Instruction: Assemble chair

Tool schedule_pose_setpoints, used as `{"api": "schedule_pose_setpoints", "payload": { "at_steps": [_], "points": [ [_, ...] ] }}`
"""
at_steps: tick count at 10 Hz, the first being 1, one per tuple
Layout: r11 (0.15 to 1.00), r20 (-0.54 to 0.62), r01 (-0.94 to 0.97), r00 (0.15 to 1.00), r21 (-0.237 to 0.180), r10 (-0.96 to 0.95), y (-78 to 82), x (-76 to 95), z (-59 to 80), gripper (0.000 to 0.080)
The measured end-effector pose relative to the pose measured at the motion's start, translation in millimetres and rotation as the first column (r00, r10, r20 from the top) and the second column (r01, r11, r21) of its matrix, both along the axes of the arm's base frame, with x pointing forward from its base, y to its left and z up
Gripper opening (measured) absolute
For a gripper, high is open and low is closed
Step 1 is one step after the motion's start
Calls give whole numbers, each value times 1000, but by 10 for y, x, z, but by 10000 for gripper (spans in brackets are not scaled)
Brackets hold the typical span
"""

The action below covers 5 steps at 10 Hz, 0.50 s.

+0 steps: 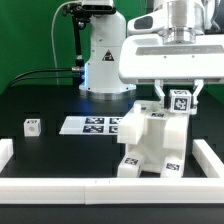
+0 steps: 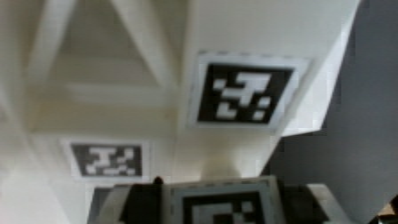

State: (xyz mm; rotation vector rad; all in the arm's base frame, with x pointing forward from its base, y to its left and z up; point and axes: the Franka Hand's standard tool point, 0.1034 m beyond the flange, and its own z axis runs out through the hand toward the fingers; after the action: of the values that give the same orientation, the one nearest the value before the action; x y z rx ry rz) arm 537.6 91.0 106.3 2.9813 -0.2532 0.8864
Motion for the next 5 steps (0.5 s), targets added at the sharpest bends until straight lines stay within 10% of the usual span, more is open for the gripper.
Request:
{"api": "schedule_pose_setpoints", "payload": {
  "at_steps": [5],
  "points": [
    [1000, 0, -6, 1000, -5, 6, -4, 2, -3, 281]
  ]
}}
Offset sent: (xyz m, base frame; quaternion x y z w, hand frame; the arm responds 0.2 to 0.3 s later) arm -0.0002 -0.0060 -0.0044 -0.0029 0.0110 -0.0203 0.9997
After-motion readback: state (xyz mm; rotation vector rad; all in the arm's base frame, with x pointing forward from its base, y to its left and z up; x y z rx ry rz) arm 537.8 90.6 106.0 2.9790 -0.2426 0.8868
